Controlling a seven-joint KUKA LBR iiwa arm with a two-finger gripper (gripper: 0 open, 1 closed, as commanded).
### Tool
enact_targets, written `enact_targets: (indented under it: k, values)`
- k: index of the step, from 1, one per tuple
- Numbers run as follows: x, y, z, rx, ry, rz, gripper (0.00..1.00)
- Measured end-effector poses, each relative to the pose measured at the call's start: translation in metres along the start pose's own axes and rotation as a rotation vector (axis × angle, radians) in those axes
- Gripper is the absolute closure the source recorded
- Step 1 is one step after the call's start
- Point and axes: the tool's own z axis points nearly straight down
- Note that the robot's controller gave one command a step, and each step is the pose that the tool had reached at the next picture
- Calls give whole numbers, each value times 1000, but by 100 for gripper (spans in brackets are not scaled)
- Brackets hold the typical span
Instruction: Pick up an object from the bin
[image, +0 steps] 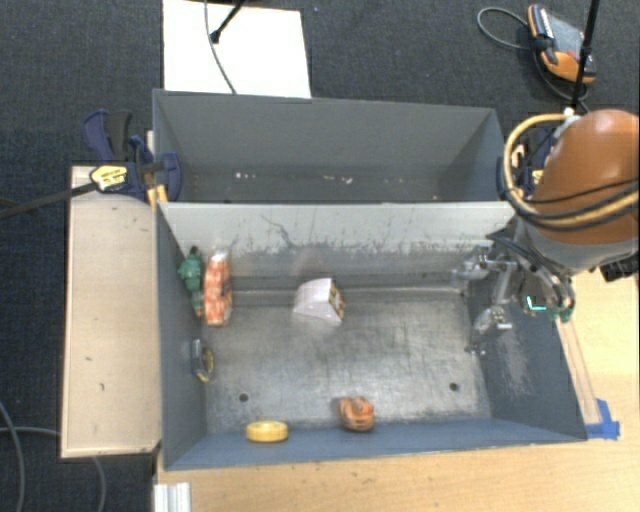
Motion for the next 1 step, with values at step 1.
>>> enact_targets:
  k: [1]
  values:
    - [-2,0,-4,1,-8,-2,0]
